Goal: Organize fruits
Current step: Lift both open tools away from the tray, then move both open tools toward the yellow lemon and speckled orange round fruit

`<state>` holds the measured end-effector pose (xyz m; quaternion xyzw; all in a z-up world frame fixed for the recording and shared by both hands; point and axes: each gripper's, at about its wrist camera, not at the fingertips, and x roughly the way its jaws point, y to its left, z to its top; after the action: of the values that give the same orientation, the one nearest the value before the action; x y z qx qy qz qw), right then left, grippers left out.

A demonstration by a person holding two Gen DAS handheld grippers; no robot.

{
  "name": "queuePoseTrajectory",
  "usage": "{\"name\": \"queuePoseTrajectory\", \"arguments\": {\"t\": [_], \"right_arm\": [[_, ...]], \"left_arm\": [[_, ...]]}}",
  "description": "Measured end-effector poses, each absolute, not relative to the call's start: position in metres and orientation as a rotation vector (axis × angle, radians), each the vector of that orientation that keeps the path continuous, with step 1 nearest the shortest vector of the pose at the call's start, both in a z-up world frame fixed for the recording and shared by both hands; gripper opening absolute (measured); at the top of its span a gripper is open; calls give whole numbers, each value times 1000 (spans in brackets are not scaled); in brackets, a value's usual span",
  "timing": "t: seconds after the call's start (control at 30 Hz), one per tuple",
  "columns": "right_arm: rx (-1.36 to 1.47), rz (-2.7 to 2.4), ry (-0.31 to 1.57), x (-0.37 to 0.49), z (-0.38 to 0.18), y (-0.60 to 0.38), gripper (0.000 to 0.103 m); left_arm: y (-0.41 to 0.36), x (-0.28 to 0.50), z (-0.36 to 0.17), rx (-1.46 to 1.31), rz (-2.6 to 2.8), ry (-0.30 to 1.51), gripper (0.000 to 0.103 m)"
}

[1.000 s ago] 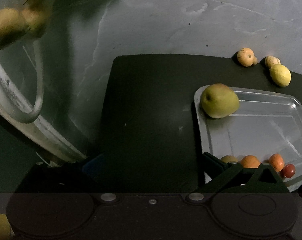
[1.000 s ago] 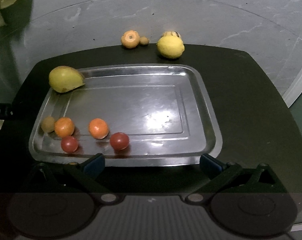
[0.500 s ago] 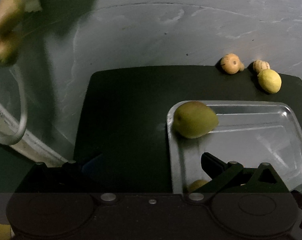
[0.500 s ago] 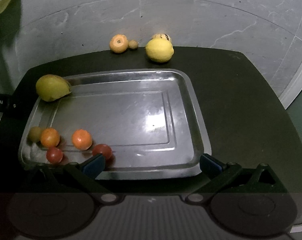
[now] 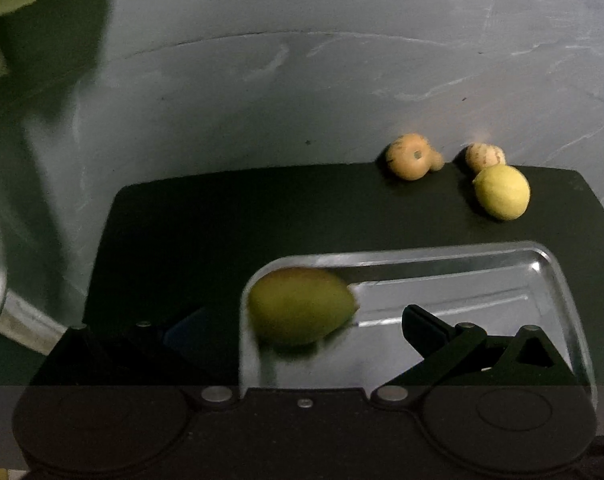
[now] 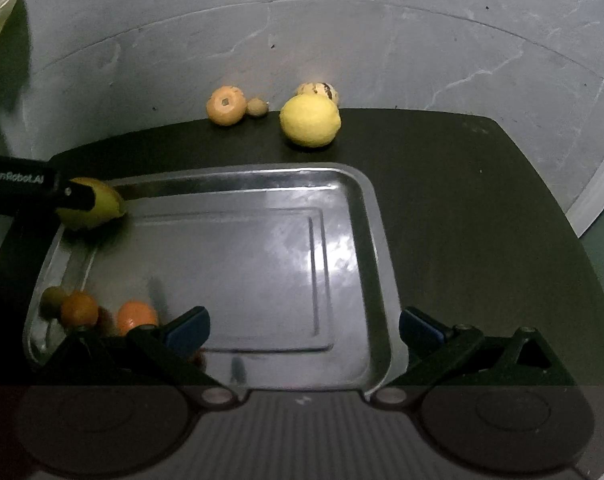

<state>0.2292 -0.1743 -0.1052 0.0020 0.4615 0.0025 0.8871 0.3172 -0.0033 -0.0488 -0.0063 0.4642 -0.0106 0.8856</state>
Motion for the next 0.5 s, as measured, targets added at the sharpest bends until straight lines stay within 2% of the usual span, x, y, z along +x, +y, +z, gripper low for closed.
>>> {"name": "queuePoseTrajectory", "arguments": {"t": [0.5], "right_arm": [[8, 76, 872, 291, -101, -202, 103]], "left_arm": [[-52, 387, -41, 9, -62, 893, 102]]}}
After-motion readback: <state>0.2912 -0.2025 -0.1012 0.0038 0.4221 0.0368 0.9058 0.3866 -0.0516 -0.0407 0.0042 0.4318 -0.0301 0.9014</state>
